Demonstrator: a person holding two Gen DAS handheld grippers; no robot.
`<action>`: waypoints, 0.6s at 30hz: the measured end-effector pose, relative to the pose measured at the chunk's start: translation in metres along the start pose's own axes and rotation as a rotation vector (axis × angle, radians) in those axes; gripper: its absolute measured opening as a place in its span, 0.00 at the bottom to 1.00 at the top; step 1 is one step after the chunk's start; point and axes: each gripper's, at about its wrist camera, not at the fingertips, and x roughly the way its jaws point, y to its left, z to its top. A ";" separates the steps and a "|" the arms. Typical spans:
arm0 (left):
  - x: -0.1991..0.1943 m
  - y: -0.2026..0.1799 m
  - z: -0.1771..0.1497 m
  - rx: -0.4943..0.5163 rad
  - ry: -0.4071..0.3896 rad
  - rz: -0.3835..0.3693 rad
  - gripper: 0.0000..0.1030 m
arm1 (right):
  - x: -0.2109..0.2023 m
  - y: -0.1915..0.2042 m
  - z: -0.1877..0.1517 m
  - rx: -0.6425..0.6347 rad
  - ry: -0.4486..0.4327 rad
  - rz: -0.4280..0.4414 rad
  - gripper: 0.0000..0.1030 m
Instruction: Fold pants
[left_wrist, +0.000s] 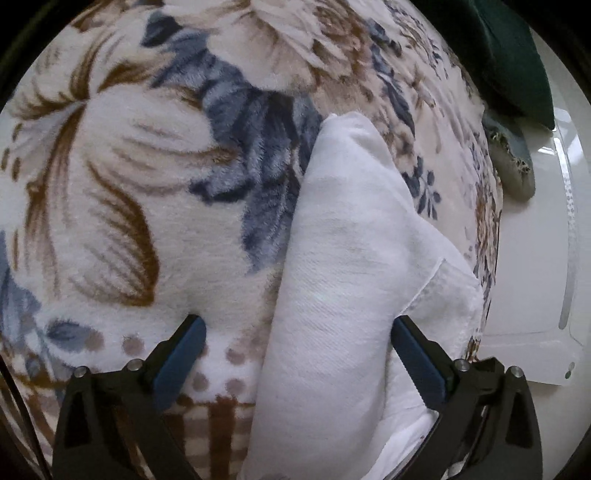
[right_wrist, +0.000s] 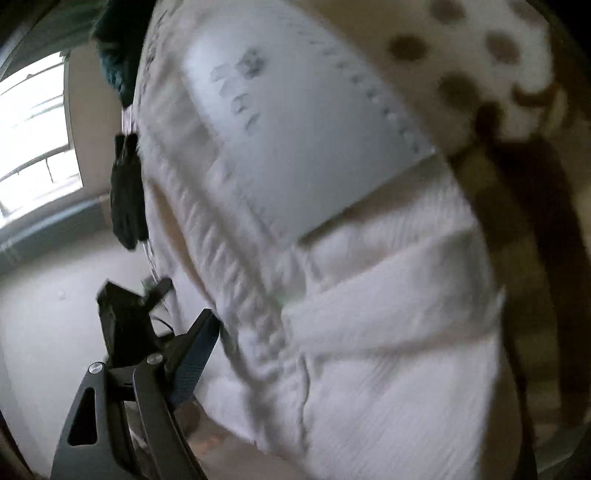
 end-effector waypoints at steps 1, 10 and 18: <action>0.000 -0.001 0.001 -0.004 -0.003 -0.002 0.99 | 0.002 0.003 0.001 0.005 -0.010 0.004 0.84; -0.029 -0.044 -0.017 0.097 -0.080 -0.065 0.30 | -0.015 0.056 -0.023 -0.062 -0.102 -0.073 0.32; -0.131 -0.079 -0.009 0.121 -0.203 -0.133 0.28 | -0.052 0.162 -0.033 -0.203 -0.130 -0.053 0.30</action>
